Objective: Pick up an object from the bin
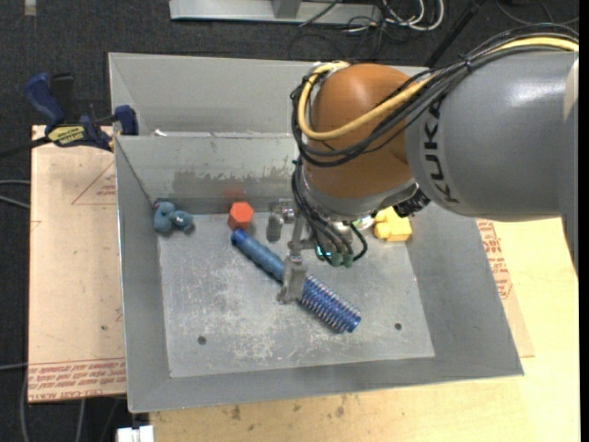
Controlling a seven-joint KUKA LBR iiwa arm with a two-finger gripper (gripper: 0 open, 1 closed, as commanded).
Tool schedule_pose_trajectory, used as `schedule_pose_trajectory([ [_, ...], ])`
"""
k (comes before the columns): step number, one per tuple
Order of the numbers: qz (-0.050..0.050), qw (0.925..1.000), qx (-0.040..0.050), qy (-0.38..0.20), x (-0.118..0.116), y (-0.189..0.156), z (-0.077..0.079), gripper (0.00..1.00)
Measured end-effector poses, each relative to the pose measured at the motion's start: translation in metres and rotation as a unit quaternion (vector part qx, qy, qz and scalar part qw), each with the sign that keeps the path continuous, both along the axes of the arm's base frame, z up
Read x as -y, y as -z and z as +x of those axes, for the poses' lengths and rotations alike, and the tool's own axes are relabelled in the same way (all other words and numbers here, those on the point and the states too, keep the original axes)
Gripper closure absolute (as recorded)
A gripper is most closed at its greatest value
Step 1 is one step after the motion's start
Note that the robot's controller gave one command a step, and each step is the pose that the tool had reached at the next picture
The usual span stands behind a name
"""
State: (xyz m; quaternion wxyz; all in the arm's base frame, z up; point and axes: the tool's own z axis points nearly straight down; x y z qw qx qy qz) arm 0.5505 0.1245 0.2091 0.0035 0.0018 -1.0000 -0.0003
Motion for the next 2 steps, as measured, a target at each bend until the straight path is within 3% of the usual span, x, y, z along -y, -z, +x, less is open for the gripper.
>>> schedule_pose_trajectory([
  [1,-0.001,0.9963,0.0015,0.086,0.072,0.067,-0.007,0.00],
  [2,0.000,0.9961,0.0007,0.088,0.067,0.141,0.006,0.00],
])
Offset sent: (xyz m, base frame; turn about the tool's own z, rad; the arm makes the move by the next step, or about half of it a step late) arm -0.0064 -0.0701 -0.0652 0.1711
